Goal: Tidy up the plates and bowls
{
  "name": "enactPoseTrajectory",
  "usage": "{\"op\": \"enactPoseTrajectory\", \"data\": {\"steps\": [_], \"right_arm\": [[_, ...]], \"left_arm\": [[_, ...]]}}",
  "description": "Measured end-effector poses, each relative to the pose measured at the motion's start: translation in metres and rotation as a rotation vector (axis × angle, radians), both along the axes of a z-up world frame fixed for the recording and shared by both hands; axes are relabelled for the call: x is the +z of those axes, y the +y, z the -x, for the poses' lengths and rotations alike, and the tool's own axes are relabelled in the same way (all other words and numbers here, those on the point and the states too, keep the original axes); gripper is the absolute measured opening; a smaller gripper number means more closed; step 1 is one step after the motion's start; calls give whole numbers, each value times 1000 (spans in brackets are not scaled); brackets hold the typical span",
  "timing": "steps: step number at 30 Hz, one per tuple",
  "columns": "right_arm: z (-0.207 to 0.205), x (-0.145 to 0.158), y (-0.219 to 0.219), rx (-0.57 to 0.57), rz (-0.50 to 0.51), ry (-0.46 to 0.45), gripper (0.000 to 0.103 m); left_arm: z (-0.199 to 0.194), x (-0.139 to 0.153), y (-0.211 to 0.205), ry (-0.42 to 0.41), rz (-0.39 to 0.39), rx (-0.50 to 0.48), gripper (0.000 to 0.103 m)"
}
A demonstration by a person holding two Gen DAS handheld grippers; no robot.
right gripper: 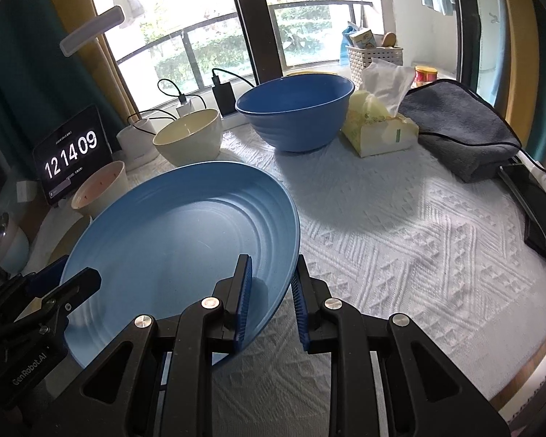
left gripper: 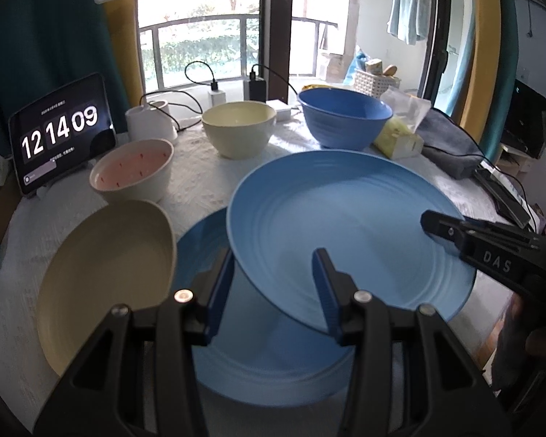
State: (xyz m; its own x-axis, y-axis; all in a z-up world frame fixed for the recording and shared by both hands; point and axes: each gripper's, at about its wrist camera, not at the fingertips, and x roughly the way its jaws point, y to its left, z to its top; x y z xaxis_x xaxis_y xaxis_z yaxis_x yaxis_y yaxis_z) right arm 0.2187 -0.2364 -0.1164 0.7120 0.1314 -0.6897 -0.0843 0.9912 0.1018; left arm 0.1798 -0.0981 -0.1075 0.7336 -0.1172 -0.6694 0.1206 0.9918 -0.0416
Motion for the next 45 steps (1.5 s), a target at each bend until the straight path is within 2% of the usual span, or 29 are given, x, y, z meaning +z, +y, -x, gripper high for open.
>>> {"op": "enactPoseTrajectory", "data": {"steps": [14, 25, 45], "right_arm": [[17, -6, 2, -6, 4, 4, 24], [27, -13, 14, 3, 10, 15, 24], [23, -24, 47, 8, 83, 51, 24]], "left_arm": [[19, -12, 2, 45, -8, -9, 46], [27, -30, 13, 150, 7, -6, 47], [41, -29, 44, 114, 94, -2, 47]]}}
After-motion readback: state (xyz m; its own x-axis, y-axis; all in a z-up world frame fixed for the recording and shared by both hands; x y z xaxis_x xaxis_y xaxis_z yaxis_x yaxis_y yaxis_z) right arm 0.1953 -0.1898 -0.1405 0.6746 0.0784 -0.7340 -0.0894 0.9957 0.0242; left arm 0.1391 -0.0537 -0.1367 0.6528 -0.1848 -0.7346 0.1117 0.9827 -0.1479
